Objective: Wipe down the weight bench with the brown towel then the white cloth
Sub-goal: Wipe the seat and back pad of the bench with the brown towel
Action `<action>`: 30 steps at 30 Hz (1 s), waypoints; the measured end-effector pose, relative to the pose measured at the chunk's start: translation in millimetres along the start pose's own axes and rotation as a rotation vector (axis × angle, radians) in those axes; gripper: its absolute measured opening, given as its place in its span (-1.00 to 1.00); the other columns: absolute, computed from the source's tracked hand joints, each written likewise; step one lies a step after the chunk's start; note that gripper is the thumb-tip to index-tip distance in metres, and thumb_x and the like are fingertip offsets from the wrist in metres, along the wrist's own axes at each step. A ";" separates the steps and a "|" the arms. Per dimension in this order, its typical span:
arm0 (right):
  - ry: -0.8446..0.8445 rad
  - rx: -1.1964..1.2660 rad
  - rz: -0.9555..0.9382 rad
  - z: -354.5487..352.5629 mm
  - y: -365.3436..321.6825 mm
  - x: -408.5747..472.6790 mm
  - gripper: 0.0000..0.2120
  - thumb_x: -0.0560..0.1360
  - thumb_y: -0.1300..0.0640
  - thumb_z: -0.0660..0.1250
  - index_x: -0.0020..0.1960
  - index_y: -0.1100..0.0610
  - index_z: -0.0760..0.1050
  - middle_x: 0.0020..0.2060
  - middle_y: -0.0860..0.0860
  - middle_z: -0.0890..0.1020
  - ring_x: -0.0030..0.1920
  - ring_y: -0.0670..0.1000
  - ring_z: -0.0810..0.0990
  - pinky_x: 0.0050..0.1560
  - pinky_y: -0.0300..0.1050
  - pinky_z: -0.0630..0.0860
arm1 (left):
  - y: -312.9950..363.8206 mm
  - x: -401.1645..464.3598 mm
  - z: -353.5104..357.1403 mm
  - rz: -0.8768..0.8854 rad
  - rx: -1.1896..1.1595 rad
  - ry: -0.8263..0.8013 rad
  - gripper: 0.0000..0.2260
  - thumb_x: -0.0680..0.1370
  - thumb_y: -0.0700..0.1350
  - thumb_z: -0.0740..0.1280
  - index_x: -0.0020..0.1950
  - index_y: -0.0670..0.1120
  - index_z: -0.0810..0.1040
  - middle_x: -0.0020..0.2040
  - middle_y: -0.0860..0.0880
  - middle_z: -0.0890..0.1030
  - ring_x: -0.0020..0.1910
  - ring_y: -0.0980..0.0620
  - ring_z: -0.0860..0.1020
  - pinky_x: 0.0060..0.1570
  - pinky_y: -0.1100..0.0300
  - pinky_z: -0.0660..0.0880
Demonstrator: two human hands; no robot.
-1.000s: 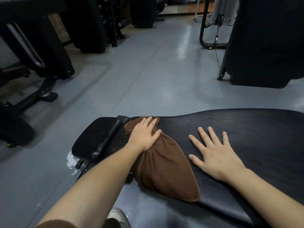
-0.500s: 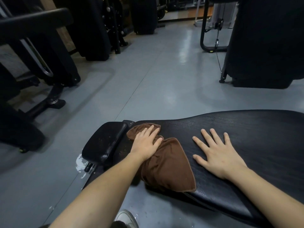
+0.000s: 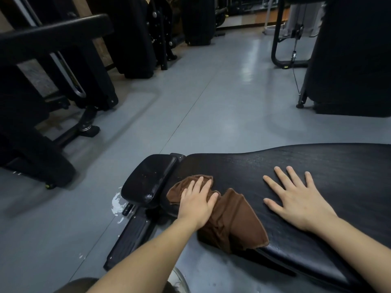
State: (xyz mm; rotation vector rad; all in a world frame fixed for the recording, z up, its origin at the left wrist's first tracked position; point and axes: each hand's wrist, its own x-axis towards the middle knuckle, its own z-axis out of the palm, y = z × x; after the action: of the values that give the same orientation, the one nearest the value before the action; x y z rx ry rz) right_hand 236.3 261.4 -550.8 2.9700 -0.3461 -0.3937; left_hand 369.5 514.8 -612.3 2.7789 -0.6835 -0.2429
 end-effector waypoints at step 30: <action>0.037 0.041 -0.012 0.9 1.0 0.2 -0.15 0.38 -0.44 -0.45 0.62 -0.17 -0.27 0.63 0.03 -0.24 0.60 0.13 -0.32 0.55 0.28 -0.25 | -39.8 58.4 -13.7 -0.011 0.036 -0.009 -0.47 0.64 0.32 -0.03 0.60 0.23 0.11 0.64 0.08 0.07 0.61 -0.07 0.05 0.56 -0.10 -0.03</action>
State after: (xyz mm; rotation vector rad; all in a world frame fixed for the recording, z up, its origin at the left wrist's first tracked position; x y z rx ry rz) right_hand 236.1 260.3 -551.5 3.0159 -0.3369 -0.3360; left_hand 440.7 524.0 -616.8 2.8180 -0.6820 -0.2478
